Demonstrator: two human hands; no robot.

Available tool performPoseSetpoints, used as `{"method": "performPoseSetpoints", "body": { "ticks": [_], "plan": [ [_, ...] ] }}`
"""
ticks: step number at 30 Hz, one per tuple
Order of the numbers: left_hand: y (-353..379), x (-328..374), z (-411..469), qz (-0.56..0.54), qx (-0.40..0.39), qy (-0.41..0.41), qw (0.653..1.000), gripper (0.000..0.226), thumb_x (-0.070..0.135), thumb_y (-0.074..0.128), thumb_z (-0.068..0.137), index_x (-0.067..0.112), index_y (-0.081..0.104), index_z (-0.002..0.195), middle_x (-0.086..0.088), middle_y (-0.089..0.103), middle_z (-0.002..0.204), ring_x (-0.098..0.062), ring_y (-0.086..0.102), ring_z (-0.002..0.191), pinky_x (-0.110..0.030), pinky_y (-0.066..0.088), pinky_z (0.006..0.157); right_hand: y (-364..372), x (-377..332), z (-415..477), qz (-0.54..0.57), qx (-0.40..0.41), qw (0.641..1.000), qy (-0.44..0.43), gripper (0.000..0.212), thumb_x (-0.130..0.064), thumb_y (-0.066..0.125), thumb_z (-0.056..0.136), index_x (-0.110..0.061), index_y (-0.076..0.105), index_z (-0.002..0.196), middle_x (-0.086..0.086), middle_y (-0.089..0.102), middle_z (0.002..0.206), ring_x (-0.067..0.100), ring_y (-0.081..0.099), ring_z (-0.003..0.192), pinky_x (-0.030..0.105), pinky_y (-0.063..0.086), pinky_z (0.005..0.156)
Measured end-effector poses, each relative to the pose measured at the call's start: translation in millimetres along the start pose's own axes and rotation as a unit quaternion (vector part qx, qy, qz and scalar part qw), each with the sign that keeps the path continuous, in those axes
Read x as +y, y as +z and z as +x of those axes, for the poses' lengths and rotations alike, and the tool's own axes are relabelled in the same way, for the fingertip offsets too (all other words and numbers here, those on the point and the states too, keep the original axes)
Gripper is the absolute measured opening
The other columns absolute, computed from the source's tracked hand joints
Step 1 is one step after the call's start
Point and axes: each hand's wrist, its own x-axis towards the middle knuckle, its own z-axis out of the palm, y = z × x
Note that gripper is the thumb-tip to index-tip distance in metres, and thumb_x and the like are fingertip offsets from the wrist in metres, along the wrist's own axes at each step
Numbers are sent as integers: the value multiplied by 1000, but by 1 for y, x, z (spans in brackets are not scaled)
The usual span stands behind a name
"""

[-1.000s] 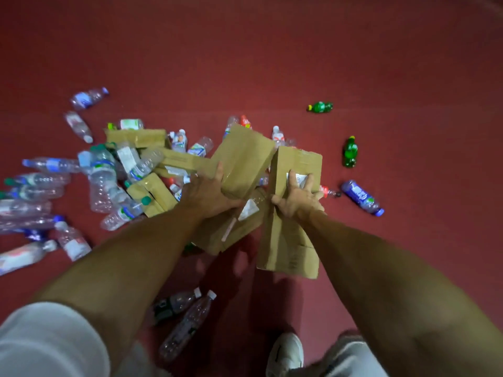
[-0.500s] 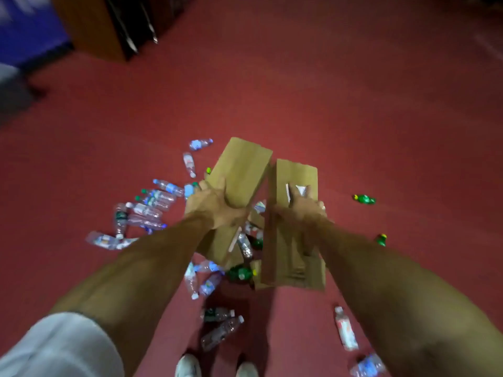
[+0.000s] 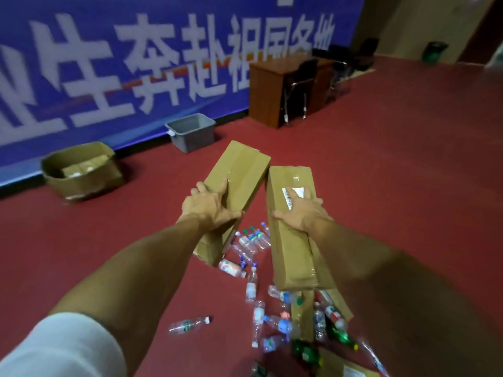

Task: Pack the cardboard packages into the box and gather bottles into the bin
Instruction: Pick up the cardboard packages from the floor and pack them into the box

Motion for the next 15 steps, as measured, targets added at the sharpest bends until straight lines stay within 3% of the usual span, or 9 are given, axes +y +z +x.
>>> {"method": "performPoseSetpoints", "body": {
  "ticks": [3,11,15],
  "plan": [
    [-15,-65,-7,-4,5,-54,998,108,88,52,69,44,5,156,-17,36,133,-34,44,118,-46,46,93,10,-69,11,-11,-31,998,-45,86,-66,57,85,-43,14,156,1,1,163,44,17,143,54,37,108],
    [-40,-259,-14,1,14,-167,986,109,89,48,72,40,-1,157,-22,36,139,-35,46,121,-44,44,94,56,-279,32,-46,-57,986,-150,84,-66,57,86,-44,14,155,2,-1,163,44,20,141,53,36,108],
    [-65,-358,-8,-12,40,-207,978,106,86,51,73,39,4,156,-19,41,131,-34,48,118,-42,45,91,76,-396,47,-53,-63,979,-185,84,-64,54,90,-43,7,157,5,-9,165,51,5,146,59,30,112]
  ]
}}
